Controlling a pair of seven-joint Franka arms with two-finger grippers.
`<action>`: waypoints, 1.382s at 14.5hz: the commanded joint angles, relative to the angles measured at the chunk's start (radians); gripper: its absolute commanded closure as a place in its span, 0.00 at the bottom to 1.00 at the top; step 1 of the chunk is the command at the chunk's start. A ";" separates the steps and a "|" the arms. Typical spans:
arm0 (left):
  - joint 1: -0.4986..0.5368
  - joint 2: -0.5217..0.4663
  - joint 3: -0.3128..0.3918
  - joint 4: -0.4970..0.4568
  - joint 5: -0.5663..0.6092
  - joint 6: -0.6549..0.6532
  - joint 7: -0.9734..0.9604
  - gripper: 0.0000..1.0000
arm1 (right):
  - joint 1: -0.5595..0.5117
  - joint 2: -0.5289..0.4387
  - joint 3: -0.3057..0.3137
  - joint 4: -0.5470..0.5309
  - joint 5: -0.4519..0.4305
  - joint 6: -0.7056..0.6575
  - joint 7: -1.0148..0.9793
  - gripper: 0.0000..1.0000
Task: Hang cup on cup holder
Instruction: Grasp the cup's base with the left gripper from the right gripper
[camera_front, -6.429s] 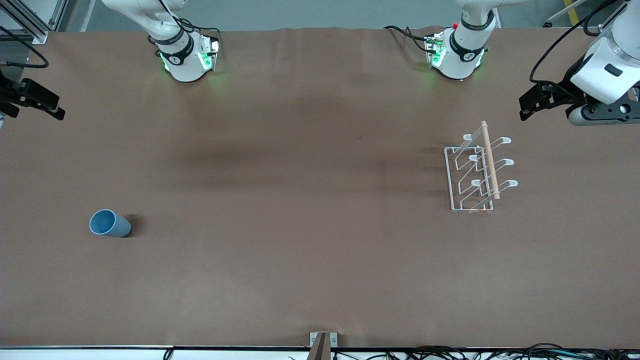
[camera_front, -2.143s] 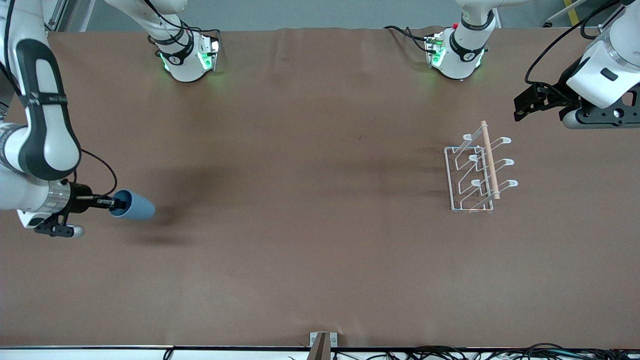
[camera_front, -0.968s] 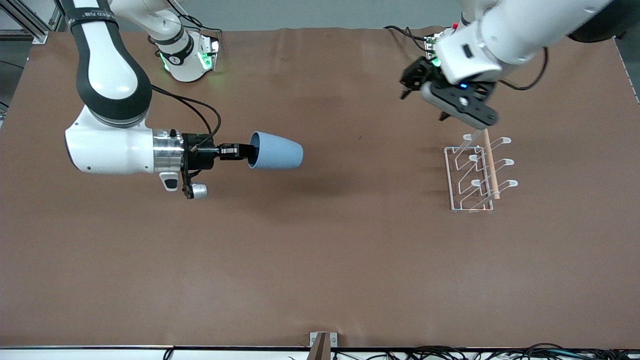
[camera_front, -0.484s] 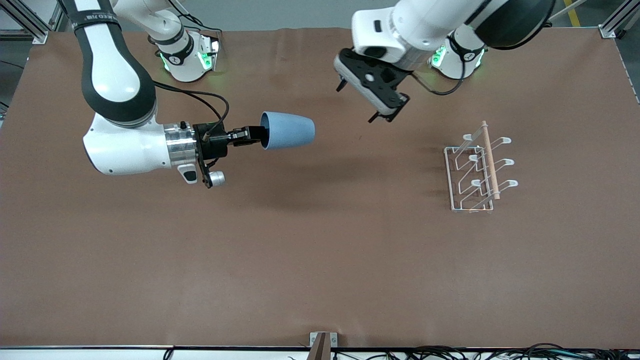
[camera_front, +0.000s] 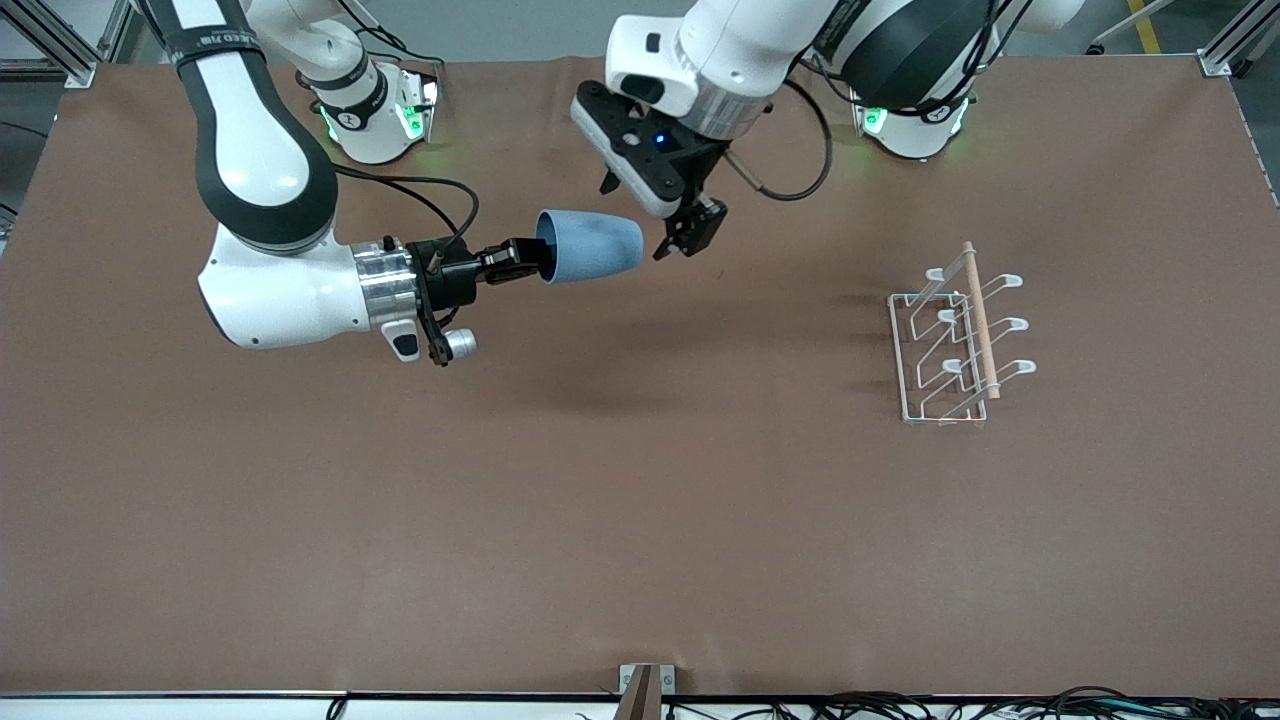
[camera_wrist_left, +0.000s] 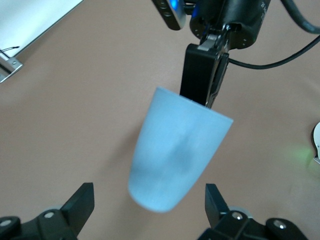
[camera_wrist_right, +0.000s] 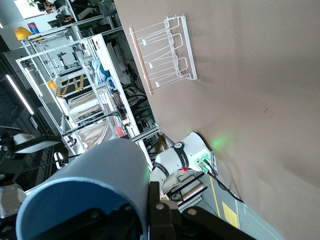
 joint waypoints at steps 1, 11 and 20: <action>-0.023 0.055 0.001 0.035 0.014 0.010 0.031 0.02 | 0.001 0.008 -0.007 -0.017 0.033 -0.011 -0.021 1.00; -0.048 0.135 -0.003 0.032 0.012 0.110 0.156 0.05 | 0.004 0.015 -0.002 -0.019 0.039 -0.034 -0.025 0.98; -0.040 0.158 -0.003 0.032 0.012 0.110 0.234 0.46 | 0.004 0.013 -0.002 -0.017 0.039 -0.032 -0.024 0.91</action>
